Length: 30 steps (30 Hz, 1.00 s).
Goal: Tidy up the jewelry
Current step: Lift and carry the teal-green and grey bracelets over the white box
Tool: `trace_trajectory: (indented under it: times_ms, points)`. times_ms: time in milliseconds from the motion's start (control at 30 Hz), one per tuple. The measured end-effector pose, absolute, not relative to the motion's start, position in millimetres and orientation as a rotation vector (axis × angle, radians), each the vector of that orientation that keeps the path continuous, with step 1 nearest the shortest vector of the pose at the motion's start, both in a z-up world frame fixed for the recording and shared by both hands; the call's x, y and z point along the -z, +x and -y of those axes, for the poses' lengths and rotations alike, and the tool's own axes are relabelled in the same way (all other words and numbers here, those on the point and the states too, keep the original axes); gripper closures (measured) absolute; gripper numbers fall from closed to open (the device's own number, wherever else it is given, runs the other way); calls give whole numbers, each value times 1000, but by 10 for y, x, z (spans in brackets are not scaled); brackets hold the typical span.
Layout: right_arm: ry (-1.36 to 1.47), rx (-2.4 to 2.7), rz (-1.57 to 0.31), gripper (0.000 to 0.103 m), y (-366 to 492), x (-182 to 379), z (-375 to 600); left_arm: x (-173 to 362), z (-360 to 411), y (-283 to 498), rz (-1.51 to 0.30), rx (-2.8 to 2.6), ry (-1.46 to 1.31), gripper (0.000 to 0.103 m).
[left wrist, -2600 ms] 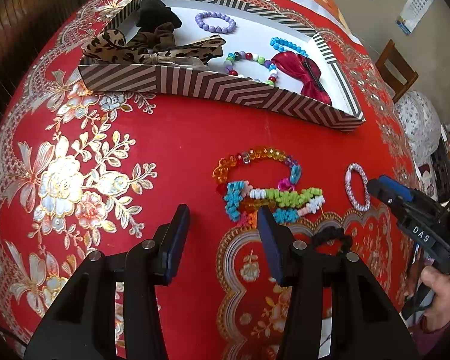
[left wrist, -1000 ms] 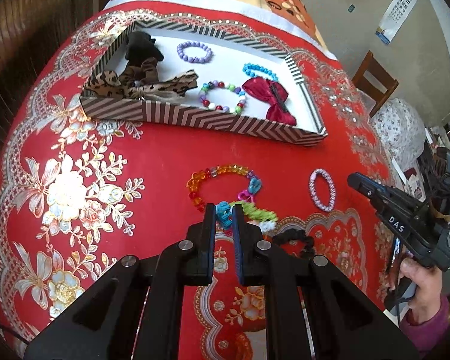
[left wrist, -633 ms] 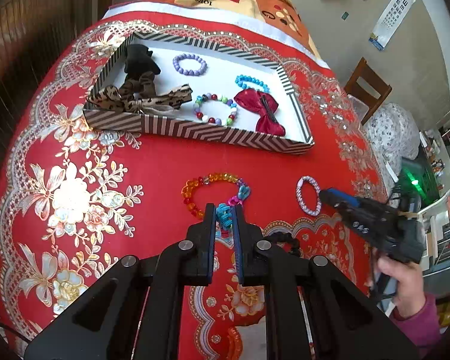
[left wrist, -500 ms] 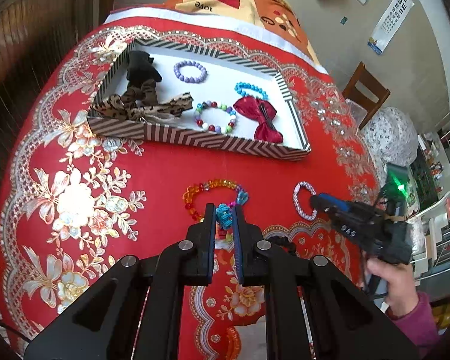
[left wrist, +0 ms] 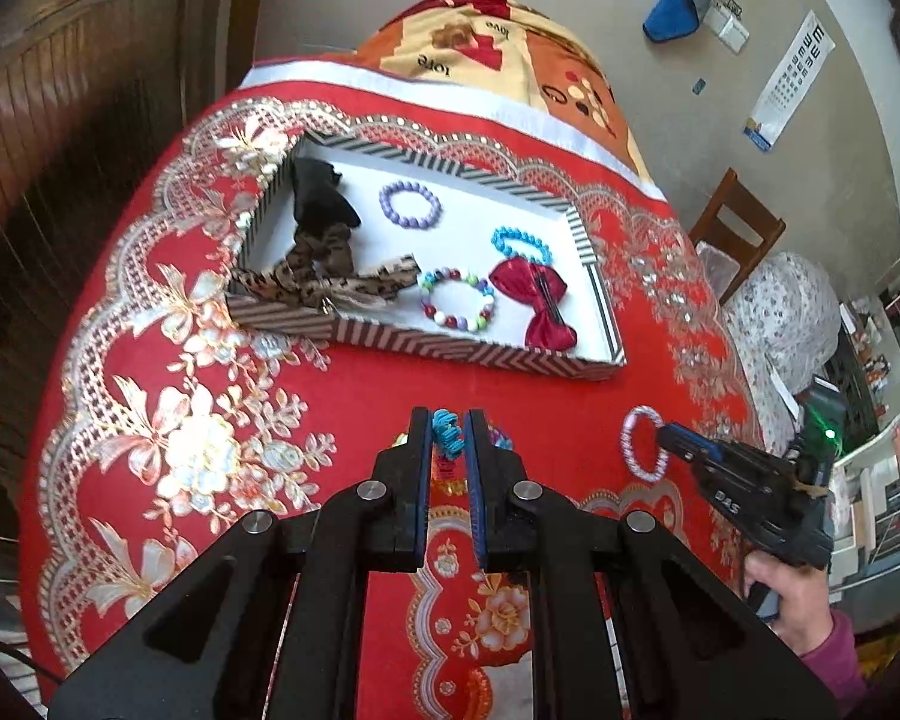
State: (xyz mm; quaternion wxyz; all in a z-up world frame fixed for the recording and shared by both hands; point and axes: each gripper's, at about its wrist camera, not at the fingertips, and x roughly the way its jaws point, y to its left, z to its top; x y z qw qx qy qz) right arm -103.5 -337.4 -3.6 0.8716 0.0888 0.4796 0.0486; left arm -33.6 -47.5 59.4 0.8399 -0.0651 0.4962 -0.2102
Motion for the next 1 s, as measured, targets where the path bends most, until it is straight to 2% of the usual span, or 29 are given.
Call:
trace_trajectory:
  times_ms: [467, 1000]
  points:
    - [200, -132, -950, 97, -951, -272, 3324, -931, 507, -115, -956, 423, -69, 94]
    - [170, -160, -938, 97, -677, -406, 3259, -996, 665, 214, -923, 403, -27, 94]
